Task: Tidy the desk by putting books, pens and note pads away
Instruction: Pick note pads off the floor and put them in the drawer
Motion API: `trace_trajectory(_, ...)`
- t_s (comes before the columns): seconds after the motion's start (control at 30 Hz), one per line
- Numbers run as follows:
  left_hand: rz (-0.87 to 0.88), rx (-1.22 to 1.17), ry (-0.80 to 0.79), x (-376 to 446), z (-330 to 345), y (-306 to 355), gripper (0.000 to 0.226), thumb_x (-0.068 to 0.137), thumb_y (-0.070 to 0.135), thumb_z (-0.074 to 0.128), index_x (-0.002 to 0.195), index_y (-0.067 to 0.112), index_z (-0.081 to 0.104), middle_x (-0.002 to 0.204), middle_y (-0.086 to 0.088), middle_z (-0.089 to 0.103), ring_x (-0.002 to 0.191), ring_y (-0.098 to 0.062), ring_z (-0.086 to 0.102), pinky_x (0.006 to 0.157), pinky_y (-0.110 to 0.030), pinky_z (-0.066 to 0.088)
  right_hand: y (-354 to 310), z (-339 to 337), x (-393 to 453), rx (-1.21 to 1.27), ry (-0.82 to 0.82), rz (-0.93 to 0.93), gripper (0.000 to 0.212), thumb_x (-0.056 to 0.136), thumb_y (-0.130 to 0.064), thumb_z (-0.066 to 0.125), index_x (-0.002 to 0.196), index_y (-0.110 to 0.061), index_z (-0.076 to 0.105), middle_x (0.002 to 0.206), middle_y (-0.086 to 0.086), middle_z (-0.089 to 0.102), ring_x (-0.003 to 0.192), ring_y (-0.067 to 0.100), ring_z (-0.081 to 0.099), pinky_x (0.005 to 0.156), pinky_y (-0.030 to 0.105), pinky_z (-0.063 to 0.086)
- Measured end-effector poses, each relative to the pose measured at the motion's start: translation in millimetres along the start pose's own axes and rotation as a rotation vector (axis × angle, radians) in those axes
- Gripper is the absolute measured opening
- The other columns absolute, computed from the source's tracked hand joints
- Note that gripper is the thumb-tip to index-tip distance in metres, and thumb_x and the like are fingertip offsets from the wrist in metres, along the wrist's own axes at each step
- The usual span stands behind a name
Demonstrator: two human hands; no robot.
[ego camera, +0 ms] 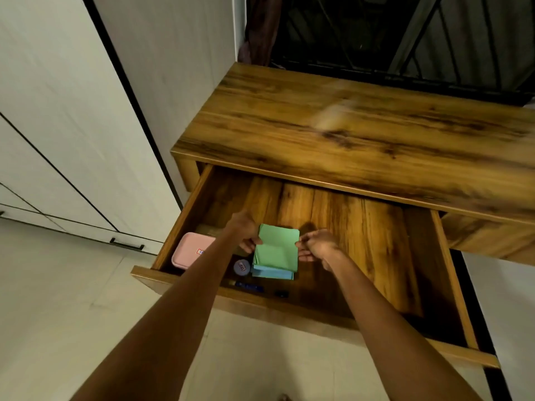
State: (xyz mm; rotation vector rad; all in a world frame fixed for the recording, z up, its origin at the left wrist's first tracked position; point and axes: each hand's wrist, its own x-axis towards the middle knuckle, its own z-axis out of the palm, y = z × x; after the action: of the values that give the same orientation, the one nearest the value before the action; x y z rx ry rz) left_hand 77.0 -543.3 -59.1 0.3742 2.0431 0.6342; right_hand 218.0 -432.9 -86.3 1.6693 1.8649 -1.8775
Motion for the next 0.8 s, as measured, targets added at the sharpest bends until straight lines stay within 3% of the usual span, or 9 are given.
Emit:
trace_trajectory(0.13,0.010,0.187,0.017,8.7,8.2,-5.5,0.012,0.079,-0.002,0.070,0.074,-0.004,0.060,0.067,-0.013,0.066,0.062,-0.026,0.068,0.072,-0.044,0.060,10.2,9.1,8.0,-0.012,0.006,0.033,0.021,0.098,0.003,0.035,0.104,0.001,0.055,0.070,0.010,0.061,0.057,0.018,0.059,0.039,0.022,0.052)
trace_trajectory(0.3,0.033,0.432,0.043,12.1,9.4,-1.1,0.016,0.081,0.007,0.071,0.073,0.003,0.058,0.066,-0.009,0.068,0.064,-0.022,0.070,0.072,-0.036,0.060,15.7,15.5,15.5,-0.015,0.017,0.065,0.026,0.100,0.001,0.033,0.080,-0.005,0.049,0.063,0.009,0.057,0.043,0.015,0.055,0.034,0.022,0.047)
trace_trajectory(0.33,0.050,0.509,0.066,13.0,9.5,0.4,0.016,0.081,0.010,0.072,0.077,0.004,0.058,0.069,-0.007,0.068,0.064,-0.020,0.069,0.073,-0.034,0.059,15.9,16.2,15.9,-0.023,0.020,0.068,0.028,0.099,0.001,0.034,0.077,-0.005,0.049,0.061,0.009,0.056,0.037,0.013,0.053,0.033,0.021,0.046)
trace_trajectory(0.4,0.089,0.667,0.123,16.3,10.9,1.0,0.029,0.079,0.016,0.075,0.099,0.004,0.058,0.094,-0.009,0.069,0.087,-0.023,0.069,0.082,-0.037,0.056,15.9,17.5,16.4,-0.025,0.008,0.081,0.030,0.099,0.002,0.035,0.073,-0.004,0.048,0.060,0.009,0.052,0.027,0.008,0.047,0.030,0.020,0.043)
trace_trajectory(0.47,0.106,0.800,0.168,18.3,14.3,1.9,0.049,0.077,0.019,0.076,0.118,0.007,0.053,0.117,-0.010,0.062,0.109,-0.028,0.061,0.088,-0.038,0.050,14.9,19.1,15.5,-0.027,-0.015,0.102,0.033,0.099,0.000,0.037,0.068,-0.005,0.047,0.060,0.007,0.051,0.028,0.007,0.047,0.030,0.020,0.042)
trace_trajectory(0.53,0.117,0.882,0.198,24.7,18.5,2.4,0.056,0.080,0.023,0.073,0.128,0.009,0.048,0.128,-0.010,0.055,0.118,-0.029,0.054,0.091,-0.038,0.047,15.1,18.7,17.5,-0.074,-0.005,0.097,0.031,0.097,-0.004,0.048,0.066,-0.005,0.051,0.059,0.005,0.053,0.030,0.006,0.048,0.032,0.019,0.043)
trace_trajectory(0.63,0.216,0.911,0.238,31.6,25.1,7.5,0.051,0.090,0.021,0.059,0.136,0.008,0.041,0.140,-0.015,0.043,0.130,-0.033,0.040,0.099,-0.039,0.041,15.5,14.0,21.5,-0.140,0.154,0.031,0.011,0.094,-0.007,0.054,0.088,0.000,0.062,0.064,0.009,0.061,0.044,0.012,0.056,0.044,0.024,0.051)
trace_trajectory(0.7,0.330,0.901,0.195,33.9,31.0,10.7,0.040,0.093,0.011,0.049,0.133,0.007,0.047,0.141,-0.017,0.042,0.132,-0.036,0.035,0.104,-0.042,0.036,15.8,10.7,20.5,-0.159,0.218,0.021,0.021,0.095,-0.005,0.048,0.114,0.001,0.056,0.076,0.014,0.065,0.057,0.019,0.060,0.052,0.029,0.055)
trace_trajectory(0.8,0.357,0.817,0.071,31.0,43.6,11.5,0.038,0.095,0.002,0.040,0.133,0.004,0.048,0.140,-0.020,0.044,0.130,-0.035,0.041,0.104,-0.039,0.037,15.2,10.5,11.0,-0.071,0.096,0.096,0.030,0.099,-0.005,0.036,0.127,0.003,0.046,0.074,0.007,0.055,0.056,0.014,0.052,0.036,0.020,0.046)
